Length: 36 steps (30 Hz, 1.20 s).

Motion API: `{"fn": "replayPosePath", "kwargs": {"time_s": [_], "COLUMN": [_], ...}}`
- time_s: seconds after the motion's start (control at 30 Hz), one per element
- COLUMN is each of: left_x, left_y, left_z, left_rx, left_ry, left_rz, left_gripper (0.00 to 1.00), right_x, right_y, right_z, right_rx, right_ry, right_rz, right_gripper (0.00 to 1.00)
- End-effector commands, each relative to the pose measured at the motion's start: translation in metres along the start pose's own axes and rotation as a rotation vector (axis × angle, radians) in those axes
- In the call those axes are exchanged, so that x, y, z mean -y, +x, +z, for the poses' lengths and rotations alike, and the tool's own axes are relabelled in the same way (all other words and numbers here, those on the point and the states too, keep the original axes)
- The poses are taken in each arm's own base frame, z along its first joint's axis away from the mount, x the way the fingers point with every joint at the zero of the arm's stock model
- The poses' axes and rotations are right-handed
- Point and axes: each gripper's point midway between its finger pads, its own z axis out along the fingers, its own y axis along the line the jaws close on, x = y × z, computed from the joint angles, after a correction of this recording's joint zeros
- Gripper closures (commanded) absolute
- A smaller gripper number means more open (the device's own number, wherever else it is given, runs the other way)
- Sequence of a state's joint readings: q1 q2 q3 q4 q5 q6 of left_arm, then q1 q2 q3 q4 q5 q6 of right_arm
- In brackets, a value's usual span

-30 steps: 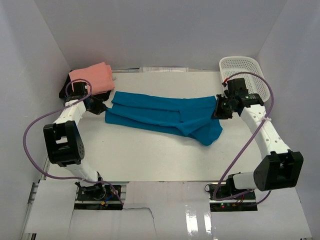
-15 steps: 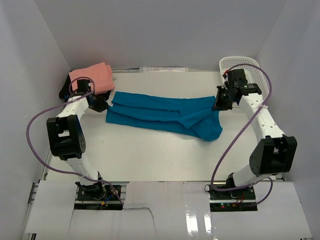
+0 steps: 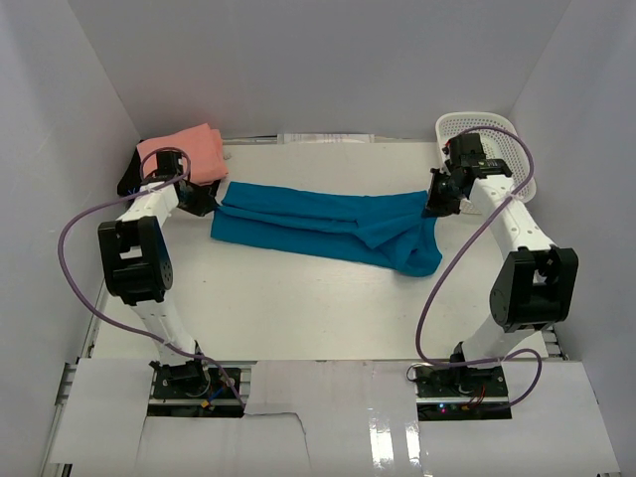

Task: Fold and stack the t-shirts
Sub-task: Fold the other side of the tshirt into a rectangle

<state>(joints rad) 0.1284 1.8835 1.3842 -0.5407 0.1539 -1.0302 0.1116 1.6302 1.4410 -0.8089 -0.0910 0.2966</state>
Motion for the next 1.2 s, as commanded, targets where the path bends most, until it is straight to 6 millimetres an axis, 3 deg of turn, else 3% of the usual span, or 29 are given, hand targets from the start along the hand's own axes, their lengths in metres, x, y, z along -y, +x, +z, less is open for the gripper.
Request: {"fn": "replayPosePath", "kwargs": {"time_s": [0.0,0.33,0.73,1.17], "left_x": [0.011,0.01,0.011,0.018], "left_y": [-0.008,-0.008,-0.009,-0.016], "left_z": [-0.003,0.003,0.014,0.026], "left_rx": [0.021,0.015,0.001,-0.003], "left_ry": [0.011,-0.002,-0.011,-0.012], "left_rz": [-0.006,-0.011,-0.023,-0.021], "left_gripper": [1.0,1.0,1.0,1.0], "right_x": [-0.003,-0.004,-0.008,0.002], "right_y": [-0.027,-0.047,-0.069,-0.092], "right_z": [-0.004,0.008,0.04,0.082], "right_rx": [0.078,0.083,0.055,0.037], "right_ry": [-0.002,-0.006,-0.024,0.002], "right_rz": [0.012,0.024,0.034,0.065], "right_gripper": [0.92,0.92,0.92,0.92]}}
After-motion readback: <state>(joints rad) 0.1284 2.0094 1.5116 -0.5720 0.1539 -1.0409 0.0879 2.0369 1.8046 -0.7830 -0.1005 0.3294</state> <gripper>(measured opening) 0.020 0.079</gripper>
